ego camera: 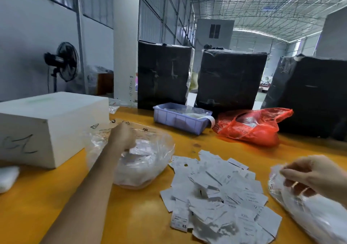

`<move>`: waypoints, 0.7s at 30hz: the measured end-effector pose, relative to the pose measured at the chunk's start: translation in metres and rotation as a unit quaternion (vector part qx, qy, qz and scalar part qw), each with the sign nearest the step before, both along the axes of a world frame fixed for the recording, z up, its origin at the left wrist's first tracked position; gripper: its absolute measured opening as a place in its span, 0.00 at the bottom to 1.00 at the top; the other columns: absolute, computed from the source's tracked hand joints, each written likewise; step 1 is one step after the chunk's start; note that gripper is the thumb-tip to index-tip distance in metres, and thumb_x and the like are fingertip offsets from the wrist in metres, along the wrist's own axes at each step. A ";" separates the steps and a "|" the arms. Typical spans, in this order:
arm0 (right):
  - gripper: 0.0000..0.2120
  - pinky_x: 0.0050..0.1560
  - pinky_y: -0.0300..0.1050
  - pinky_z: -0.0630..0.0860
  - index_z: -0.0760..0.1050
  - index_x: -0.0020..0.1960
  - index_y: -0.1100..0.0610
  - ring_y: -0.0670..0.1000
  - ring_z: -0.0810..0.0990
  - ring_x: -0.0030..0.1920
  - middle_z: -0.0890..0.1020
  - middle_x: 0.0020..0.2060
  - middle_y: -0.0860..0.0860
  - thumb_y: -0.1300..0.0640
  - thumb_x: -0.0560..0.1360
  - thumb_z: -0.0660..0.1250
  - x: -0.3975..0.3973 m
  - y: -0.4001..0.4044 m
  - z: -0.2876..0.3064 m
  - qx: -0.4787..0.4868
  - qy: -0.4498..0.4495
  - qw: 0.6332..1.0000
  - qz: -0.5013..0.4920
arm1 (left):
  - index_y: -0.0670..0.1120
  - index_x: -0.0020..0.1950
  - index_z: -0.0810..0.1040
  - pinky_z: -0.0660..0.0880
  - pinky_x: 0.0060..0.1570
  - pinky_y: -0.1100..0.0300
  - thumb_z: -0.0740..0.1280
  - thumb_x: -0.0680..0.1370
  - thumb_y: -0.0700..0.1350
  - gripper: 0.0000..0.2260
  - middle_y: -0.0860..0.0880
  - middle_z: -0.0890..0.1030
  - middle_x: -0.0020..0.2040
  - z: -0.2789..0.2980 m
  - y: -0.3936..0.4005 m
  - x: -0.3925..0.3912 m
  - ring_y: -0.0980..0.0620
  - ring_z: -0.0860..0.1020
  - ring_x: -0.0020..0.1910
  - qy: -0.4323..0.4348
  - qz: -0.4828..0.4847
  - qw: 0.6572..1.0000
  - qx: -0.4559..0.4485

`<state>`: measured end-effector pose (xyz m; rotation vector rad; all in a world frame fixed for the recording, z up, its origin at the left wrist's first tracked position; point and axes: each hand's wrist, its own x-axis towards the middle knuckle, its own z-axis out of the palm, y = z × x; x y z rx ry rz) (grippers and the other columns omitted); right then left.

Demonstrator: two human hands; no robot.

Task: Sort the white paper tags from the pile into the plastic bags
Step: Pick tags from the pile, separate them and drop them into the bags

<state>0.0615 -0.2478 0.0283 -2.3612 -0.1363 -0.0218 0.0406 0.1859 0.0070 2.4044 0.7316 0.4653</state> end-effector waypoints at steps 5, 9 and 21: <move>0.08 0.30 0.50 0.79 0.79 0.34 0.69 0.58 0.81 0.25 0.81 0.25 0.60 0.67 0.71 0.68 0.024 -0.060 -0.014 -0.236 0.077 0.965 -0.081 | 0.34 0.55 0.76 0.69 0.38 0.56 0.62 0.76 0.31 0.09 0.40 0.79 0.45 -0.004 -0.006 0.001 0.44 0.75 0.42 0.013 0.051 0.995 0.083; 0.12 0.32 0.35 0.74 0.79 0.36 0.56 0.45 0.79 0.32 0.81 0.32 0.48 0.48 0.66 0.76 0.020 -0.063 -0.023 -0.393 0.092 0.909 -0.101 | 0.36 0.53 0.76 0.69 0.38 0.54 0.65 0.76 0.36 0.07 0.41 0.76 0.43 0.005 -0.023 0.005 0.44 0.74 0.42 0.017 0.064 0.988 0.138; 0.07 0.37 0.45 0.77 0.82 0.43 0.69 0.52 0.81 0.35 0.84 0.41 0.63 0.65 0.72 0.68 0.022 -0.070 -0.038 -0.183 -0.004 0.968 -0.171 | 0.44 0.54 0.80 0.71 0.41 0.61 0.73 0.72 0.43 0.12 0.49 0.80 0.46 -0.018 -0.170 0.004 0.51 0.78 0.43 -0.064 -0.314 0.947 0.009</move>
